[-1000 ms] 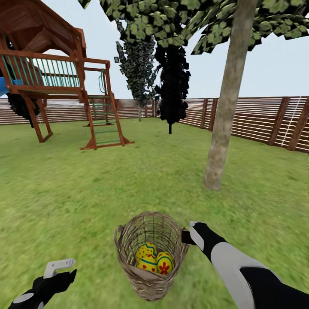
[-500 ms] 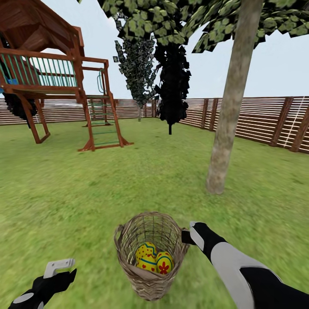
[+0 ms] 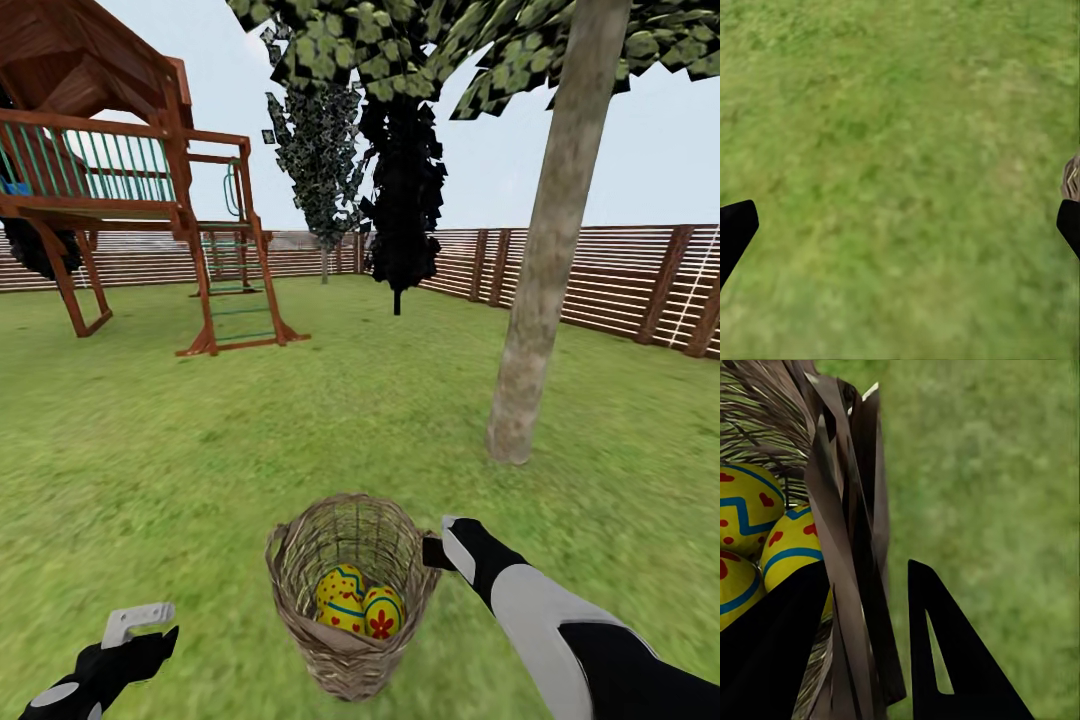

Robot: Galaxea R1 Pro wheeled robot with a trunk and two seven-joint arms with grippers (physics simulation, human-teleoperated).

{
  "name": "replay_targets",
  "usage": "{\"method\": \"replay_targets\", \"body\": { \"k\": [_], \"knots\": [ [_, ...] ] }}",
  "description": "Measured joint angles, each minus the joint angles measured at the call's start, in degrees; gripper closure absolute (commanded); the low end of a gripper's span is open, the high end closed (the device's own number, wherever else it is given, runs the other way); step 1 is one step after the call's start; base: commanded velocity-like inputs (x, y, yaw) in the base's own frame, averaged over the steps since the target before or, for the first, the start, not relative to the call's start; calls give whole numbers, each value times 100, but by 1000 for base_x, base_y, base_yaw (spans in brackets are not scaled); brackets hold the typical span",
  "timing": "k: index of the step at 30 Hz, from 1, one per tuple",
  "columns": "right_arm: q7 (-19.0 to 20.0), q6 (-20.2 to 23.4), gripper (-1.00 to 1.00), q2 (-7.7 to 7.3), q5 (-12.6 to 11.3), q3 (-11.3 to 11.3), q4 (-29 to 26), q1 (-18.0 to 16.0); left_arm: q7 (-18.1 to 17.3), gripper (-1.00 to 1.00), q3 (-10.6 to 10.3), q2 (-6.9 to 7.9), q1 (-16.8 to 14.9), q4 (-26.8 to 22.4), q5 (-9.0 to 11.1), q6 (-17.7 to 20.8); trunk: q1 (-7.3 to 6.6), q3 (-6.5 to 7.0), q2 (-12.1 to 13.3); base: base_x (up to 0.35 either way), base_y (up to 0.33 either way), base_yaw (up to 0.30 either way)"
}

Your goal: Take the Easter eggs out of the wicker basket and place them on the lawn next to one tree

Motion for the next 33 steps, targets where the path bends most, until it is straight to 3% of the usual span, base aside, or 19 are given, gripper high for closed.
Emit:
{"method": "replay_targets", "body": {
  "k": [33],
  "knots": [
    [0,0,100,6,1,-1,3,0,0,-100,0,0,0,-2,0,-4,0,0,0,317,0,0]
  ]
}}
